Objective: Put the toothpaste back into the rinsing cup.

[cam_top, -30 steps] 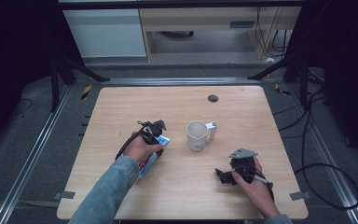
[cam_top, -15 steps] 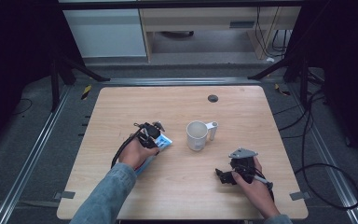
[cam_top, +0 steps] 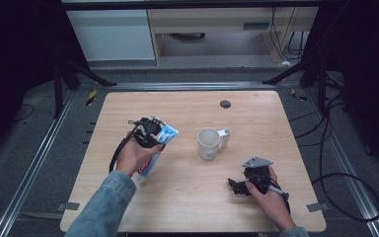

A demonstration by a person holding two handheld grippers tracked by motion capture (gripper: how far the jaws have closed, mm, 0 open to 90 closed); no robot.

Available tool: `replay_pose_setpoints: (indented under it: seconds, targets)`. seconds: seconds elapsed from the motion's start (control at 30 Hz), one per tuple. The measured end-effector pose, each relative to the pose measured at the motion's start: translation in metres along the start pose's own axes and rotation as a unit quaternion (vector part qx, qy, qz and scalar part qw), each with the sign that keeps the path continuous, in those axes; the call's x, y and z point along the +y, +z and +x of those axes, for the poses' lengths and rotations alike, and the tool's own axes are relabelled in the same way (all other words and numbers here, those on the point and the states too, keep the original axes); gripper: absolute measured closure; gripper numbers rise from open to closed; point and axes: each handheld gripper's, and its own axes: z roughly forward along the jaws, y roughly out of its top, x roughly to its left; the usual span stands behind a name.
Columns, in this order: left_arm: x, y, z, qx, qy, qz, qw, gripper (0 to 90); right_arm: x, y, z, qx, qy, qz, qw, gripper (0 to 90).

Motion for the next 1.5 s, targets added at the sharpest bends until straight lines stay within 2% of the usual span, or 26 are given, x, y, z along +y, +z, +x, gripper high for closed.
replay_pose_setpoints:
  seconds: [0.17, 0.33, 0.57, 0.73, 0.9, 1.07, 1.17, 1.23, 1.37, 1.5]
  targets:
    - [0.006, -0.012, 0.0, 0.006, 0.004, -0.019, 0.9998, 72.1, 0.0, 0.0, 0.0, 0.0, 0.0, 0.0, 1.0, 0.3]
    - [0.011, -0.016, 0.002, 0.005, -0.004, -0.043, 0.9991, 72.0, 0.0, 0.0, 0.0, 0.0, 0.0, 0.0, 1.0, 0.3]
    - [0.015, -0.02, 0.003, -0.004, -0.001, -0.054, 0.9985, 72.2, 0.0, 0.0, 0.0, 0.0, -0.001, 0.0, 1.0, 0.3]
    - [0.014, -0.026, 0.004, -0.001, -0.005, -0.077, 0.997, 72.2, 0.0, 0.0, 0.0, 0.0, -0.001, 0.0, 1.0, 0.3]
    - [0.013, -0.029, 0.005, 0.004, -0.001, -0.085, 0.9964, 72.1, 0.0, 0.0, 0.0, 0.0, -0.001, 0.0, 1.0, 0.3]
    - [0.013, -0.033, 0.006, 0.017, -0.007, -0.107, 0.9941, 72.1, 0.0, 0.0, 0.0, 0.0, -0.001, 0.0, 1.0, 0.3]
    - [0.014, -0.034, 0.006, 0.01, -0.006, -0.109, 0.994, 72.1, 0.0, 0.0, 0.0, -0.001, -0.001, 0.001, 1.0, 0.3]
    - [0.016, -0.033, 0.005, 0.012, -0.001, -0.105, 0.9943, 72.1, 0.0, 0.0, 0.0, 0.0, -0.001, 0.0, 1.0, 0.3]
    - [0.021, -0.037, 0.003, 0.011, -0.004, -0.121, 0.9926, 72.1, 0.0, 0.0, 0.0, 0.0, -0.001, 0.0, 1.0, 0.3]
    - [0.027, -0.039, -0.002, 0.01, 0.003, -0.128, 0.9917, 72.1, 0.001, 0.0, 0.0, 0.003, 0.0, 0.001, 1.0, 0.4]
